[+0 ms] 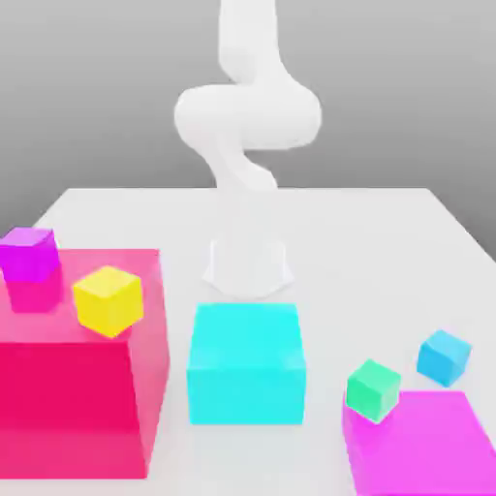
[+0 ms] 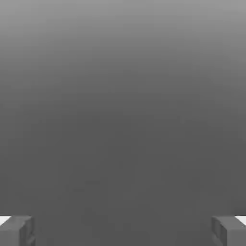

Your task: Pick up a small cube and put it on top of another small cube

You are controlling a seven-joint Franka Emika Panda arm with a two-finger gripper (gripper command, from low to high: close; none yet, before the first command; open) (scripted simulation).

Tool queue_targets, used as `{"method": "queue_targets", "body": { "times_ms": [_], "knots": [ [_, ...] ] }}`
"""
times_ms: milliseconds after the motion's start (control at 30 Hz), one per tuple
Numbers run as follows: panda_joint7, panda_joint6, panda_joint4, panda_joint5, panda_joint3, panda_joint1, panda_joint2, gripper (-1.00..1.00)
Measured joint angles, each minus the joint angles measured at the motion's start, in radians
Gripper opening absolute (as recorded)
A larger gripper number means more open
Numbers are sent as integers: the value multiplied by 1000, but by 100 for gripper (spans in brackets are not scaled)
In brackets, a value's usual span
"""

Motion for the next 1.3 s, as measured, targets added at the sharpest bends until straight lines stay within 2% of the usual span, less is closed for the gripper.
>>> {"method": "queue_targets", "body": {
  "times_ms": [400, 667, 767, 900, 933, 1167, 1300],
  "knots": [
    [56, 241, -193, -11, 244, 162, 436, 0],
    [154, 398, -319, -101, 374, 307, 734, 0],
    [220, 464, -340, -181, 355, 363, 848, 0],
    [341, 570, -314, -342, 225, 463, 995, 0],
    [365, 595, -306, -373, 188, 493, 1028, -100],
    [373, 601, -305, -383, 180, 499, 1035, -100],
    [264, 512, -334, -238, 287, 424, 913, -100]
  ]
}}
